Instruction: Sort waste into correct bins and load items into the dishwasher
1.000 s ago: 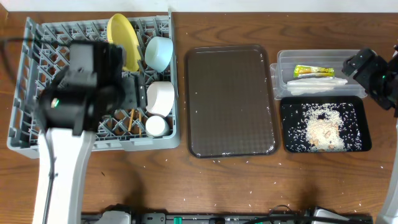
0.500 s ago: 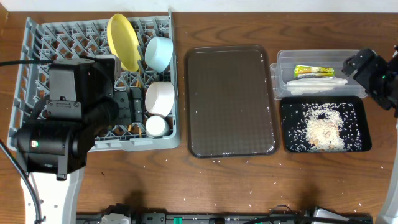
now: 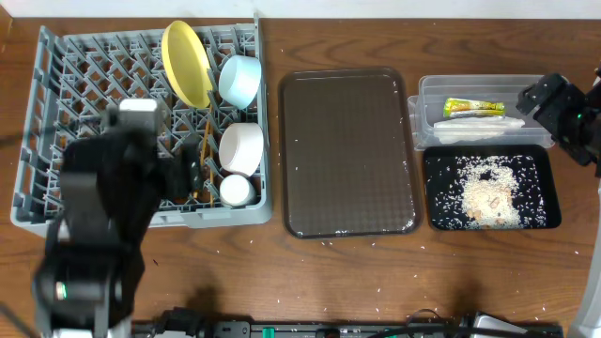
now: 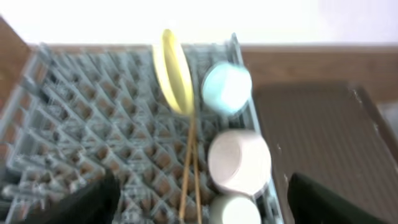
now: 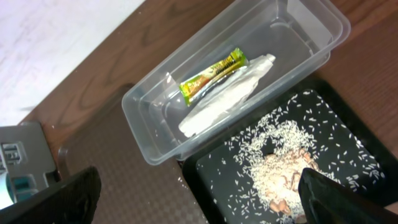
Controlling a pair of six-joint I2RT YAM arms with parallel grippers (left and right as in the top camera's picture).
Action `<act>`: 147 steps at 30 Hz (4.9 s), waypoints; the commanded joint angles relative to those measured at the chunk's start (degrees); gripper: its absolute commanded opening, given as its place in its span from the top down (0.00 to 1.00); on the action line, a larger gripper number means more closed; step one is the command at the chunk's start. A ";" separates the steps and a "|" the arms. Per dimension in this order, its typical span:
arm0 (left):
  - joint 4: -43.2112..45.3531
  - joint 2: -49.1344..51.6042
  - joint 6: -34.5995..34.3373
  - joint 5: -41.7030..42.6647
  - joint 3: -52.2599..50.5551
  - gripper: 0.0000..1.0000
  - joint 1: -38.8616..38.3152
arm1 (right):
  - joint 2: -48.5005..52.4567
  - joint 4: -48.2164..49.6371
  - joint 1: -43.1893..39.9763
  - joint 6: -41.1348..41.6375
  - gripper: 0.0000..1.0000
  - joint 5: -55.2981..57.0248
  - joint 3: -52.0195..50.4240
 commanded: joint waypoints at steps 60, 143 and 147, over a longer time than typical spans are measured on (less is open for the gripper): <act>40.06 -48.28 1.49 -2.23 -68.13 0.13 10.36 | -0.09 -0.13 -0.24 0.76 0.01 0.55 0.11; 40.06 -48.26 1.49 -2.23 -68.13 0.12 10.36 | -80.46 55.52 17.97 -23.47 0.01 7.56 -87.71; 40.06 -48.28 1.49 -2.23 -68.13 0.12 10.36 | -80.46 55.52 17.97 -23.47 0.01 7.58 -87.71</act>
